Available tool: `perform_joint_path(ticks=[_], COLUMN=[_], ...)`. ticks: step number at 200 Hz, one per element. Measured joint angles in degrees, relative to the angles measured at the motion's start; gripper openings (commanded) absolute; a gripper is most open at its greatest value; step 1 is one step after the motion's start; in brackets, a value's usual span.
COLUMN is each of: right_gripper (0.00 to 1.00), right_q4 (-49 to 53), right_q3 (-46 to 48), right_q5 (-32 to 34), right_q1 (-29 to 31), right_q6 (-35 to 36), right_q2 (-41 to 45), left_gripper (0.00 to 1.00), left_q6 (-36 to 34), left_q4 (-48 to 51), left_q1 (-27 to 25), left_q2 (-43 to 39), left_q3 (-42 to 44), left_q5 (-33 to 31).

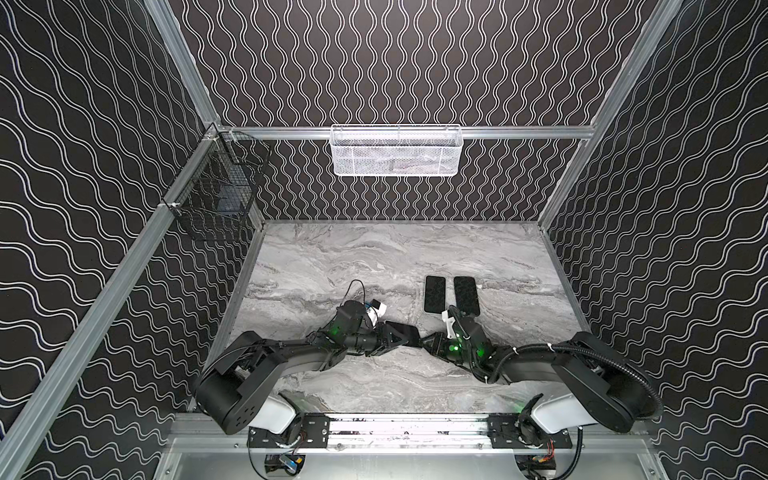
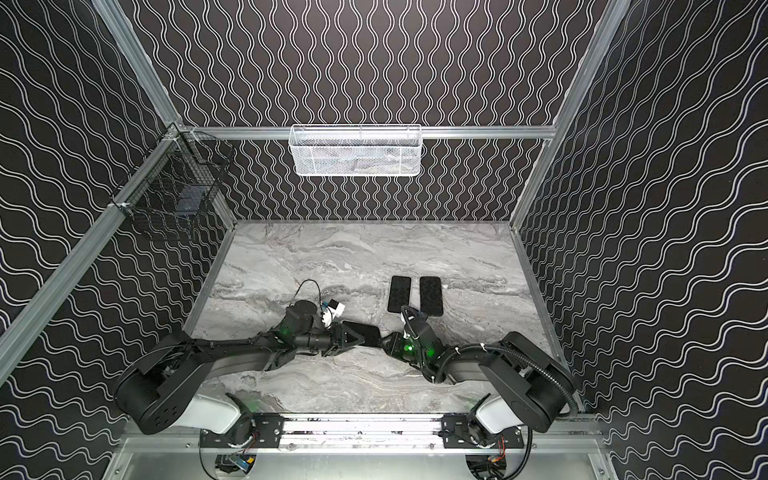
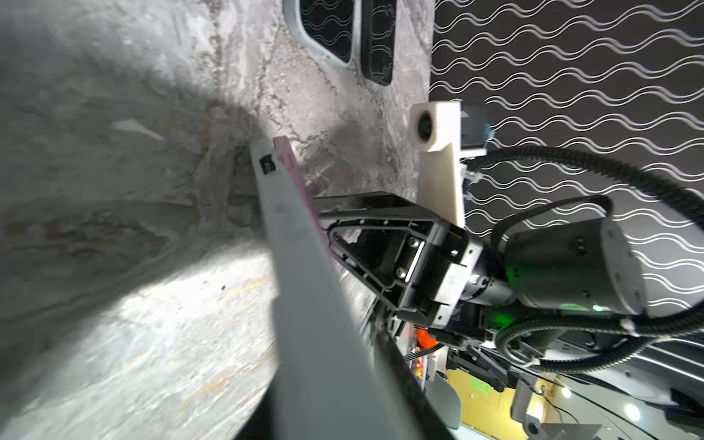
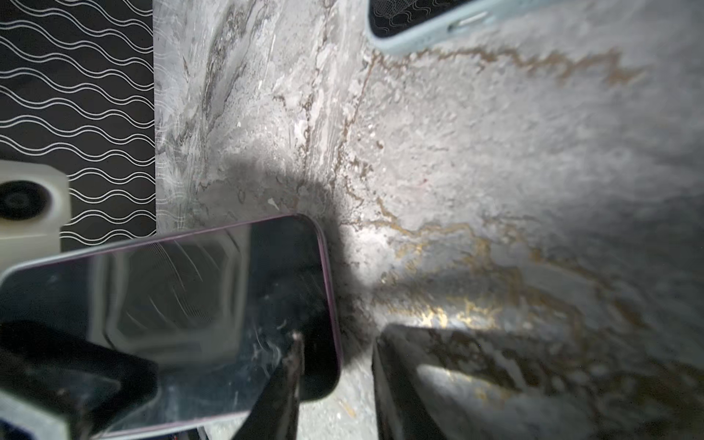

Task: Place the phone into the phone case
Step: 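Grasp the cased phone's opposite short edges with both grippers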

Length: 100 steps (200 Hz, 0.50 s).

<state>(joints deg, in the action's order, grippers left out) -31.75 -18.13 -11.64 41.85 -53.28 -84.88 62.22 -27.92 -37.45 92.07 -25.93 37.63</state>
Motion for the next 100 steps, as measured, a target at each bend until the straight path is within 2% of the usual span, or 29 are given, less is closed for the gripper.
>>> perform_joint_path(ticks=[38,67,100], right_gripper=[0.34,0.35,0.41], right_q4=[-0.33,-0.52,2.60], right_q3=[-0.13,-0.24,-0.31], right_q5=[-0.37,-0.66,-1.42], right_q1=[0.00,0.00,-0.28], right_q6=[0.00,0.00,0.39], right_q2=[-0.39,-0.72,2.03], left_gripper=[0.17,0.01,0.00], left_q6=[-1.60,-2.16,-2.43], left_q4=[3.21,4.61,4.20], left_q1=[0.00,0.17,0.20], left_q2=[-0.02,0.31,0.61], left_q3=[-0.35,-0.28,-0.20], left_q5=[-1.25,-1.79,-1.55])
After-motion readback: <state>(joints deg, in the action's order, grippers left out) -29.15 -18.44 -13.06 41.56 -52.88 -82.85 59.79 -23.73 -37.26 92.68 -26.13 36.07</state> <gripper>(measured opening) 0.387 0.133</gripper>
